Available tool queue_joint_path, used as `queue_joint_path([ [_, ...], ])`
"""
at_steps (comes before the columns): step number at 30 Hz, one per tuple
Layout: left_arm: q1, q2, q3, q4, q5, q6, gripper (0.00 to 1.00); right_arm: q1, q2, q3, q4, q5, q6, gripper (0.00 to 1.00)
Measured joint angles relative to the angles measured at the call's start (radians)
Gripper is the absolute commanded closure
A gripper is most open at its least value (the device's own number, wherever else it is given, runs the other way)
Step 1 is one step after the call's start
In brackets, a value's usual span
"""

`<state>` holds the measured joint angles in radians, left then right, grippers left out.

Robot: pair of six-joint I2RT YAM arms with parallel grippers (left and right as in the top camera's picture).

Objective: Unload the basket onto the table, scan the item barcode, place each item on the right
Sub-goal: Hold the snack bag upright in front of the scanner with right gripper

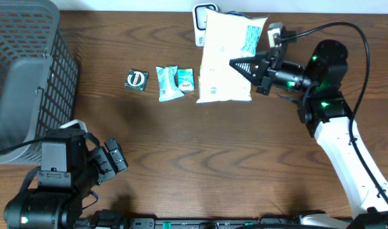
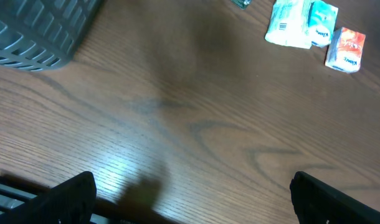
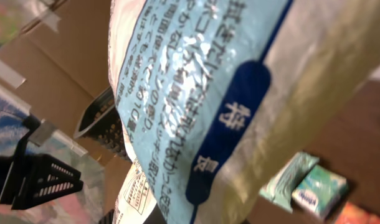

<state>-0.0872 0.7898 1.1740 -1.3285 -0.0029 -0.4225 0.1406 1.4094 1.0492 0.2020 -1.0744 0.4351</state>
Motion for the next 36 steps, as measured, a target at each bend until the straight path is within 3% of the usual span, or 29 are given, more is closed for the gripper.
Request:
queue_joint_path([
  [5, 0.0, 0.0, 0.0, 0.0, 0.0, 0.0, 0.02, 0.006, 0.0, 0.0, -0.09, 0.067, 0.006, 0.99],
  [36, 0.0, 0.0, 0.0, 0.0, 0.0, 0.0, 0.02, 0.006, 0.0, 0.0, -0.198, 0.178, 0.009, 0.99],
])
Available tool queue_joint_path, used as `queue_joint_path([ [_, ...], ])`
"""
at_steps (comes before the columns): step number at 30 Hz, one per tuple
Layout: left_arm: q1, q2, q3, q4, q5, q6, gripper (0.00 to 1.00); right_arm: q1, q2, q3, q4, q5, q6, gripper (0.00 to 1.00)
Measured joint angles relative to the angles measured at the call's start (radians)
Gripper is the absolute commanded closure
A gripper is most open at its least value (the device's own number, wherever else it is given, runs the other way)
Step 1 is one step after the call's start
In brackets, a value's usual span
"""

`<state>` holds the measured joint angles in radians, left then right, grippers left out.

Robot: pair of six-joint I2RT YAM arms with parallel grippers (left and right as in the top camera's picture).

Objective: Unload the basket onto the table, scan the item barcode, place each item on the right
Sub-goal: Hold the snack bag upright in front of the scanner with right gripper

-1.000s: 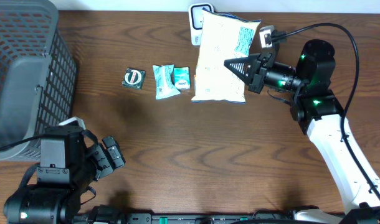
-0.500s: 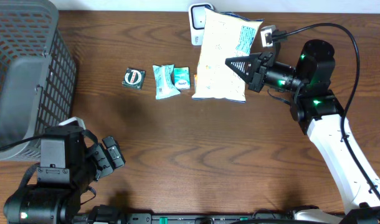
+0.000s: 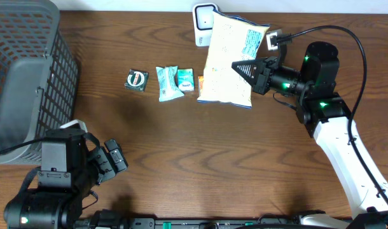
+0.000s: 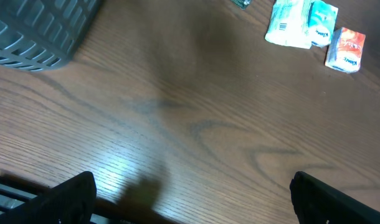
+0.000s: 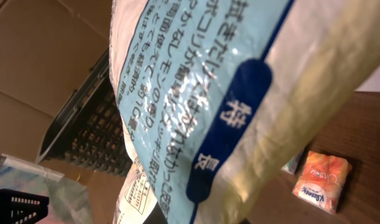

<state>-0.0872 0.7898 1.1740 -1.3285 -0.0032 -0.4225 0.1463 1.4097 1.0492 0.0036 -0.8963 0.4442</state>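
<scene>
A large cream snack bag [image 3: 227,60] with a pale blue printed label hangs above the table's far side, with my right gripper [image 3: 240,69] shut on its right edge. A white barcode scanner [image 3: 202,19] stands at the back edge, just behind the bag's top left corner. In the right wrist view the bag [image 5: 227,93] fills the frame and hides the fingers. My left gripper [image 3: 111,162] rests near the front left; in its wrist view the left gripper [image 4: 190,202] is open with only bare wood between the fingers.
A dark mesh basket [image 3: 28,63] stands at the far left. A black round packet [image 3: 136,79], two teal tissue packs [image 3: 175,81] and an orange tissue pack [image 3: 200,81] lie in a row left of the bag. The orange tissue pack [image 5: 324,180] also shows under the bag.
The right gripper has shifted and turned slightly with the bag, whose lower end now sits further right, uncovering the orange tissue pack. The left arm has not moved.
</scene>
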Motion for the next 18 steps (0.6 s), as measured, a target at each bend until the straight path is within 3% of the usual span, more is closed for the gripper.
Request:
queue_joint_path([
  [18, 0.0, 0.0, 0.0, 0.0, 0.0, 0.0, 0.02, 0.0, 0.0, 0.0, 0.0, 0.011, 0.0, 0.99],
])
